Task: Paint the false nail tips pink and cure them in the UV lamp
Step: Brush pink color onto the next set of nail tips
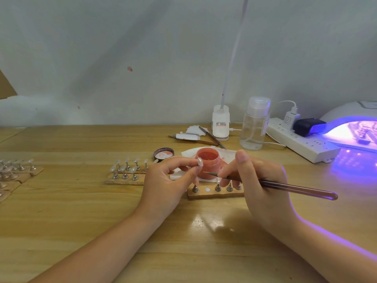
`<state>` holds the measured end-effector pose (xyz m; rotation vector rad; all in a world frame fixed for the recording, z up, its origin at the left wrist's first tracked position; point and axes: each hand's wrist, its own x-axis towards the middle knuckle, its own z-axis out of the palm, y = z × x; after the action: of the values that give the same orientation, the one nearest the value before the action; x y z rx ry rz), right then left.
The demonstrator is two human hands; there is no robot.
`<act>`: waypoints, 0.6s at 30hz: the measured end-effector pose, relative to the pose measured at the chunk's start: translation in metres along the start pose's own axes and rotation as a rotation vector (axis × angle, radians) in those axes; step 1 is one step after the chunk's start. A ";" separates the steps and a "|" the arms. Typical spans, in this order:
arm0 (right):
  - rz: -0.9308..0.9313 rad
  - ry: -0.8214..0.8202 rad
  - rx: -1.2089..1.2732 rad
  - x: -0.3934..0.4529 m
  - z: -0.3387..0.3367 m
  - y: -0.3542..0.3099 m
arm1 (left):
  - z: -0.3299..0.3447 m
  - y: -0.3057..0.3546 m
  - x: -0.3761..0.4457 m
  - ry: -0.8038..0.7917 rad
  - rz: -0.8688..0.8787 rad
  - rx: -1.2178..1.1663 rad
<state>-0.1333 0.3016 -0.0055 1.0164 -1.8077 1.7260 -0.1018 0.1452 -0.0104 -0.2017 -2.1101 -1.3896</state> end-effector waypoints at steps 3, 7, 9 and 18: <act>-0.021 0.051 0.023 0.001 0.001 -0.001 | 0.000 0.000 0.000 -0.002 -0.016 -0.009; -0.023 0.029 -0.076 0.002 0.003 0.001 | 0.000 -0.002 0.000 -0.008 -0.022 0.007; -0.004 0.014 -0.044 -0.001 0.003 0.002 | 0.000 -0.002 0.000 -0.002 -0.024 0.009; 0.045 0.048 -0.063 -0.005 0.006 0.001 | 0.000 -0.001 0.000 0.008 -0.050 -0.027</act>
<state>-0.1303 0.2961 -0.0106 0.9084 -1.8555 1.6939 -0.1023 0.1448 -0.0115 -0.1548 -2.1040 -1.4457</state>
